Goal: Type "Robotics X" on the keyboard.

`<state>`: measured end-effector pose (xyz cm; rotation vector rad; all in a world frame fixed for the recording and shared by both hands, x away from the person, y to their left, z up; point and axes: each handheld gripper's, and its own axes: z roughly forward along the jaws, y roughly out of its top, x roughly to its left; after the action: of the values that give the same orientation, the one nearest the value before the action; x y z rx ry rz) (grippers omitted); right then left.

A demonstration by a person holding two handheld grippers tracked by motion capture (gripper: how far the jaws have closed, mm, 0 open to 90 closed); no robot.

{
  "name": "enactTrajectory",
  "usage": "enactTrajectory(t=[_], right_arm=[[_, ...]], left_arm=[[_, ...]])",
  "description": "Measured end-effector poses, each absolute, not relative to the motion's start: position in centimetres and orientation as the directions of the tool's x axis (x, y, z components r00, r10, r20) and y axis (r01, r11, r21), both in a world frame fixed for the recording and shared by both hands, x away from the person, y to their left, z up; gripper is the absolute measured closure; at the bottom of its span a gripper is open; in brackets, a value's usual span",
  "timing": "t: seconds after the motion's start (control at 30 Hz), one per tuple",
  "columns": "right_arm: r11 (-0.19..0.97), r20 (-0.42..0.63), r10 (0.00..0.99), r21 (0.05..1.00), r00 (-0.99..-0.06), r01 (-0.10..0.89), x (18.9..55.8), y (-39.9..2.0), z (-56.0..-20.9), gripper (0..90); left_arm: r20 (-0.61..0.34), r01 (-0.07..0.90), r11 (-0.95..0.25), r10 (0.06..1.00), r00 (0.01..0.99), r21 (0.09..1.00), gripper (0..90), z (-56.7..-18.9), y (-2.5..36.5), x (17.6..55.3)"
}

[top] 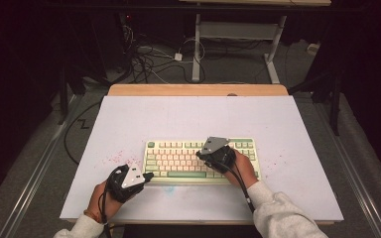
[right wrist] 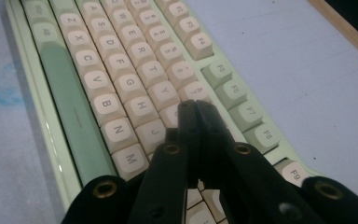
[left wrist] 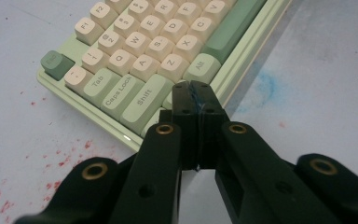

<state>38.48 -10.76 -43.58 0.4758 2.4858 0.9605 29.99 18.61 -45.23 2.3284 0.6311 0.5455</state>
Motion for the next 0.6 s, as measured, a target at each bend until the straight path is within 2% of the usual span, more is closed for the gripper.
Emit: enactTrajectory(t=[0.6], right_arm=[[0.621, -0.257, 0.488, 0.774, -0.834, 0.125, 36.0, -14.1, -41.9, 89.7]], left_arm=[[0.217, 0.290, -0.658, 0.576, 0.788, 0.695, 87.2, -45.1, 18.7, 29.9]])
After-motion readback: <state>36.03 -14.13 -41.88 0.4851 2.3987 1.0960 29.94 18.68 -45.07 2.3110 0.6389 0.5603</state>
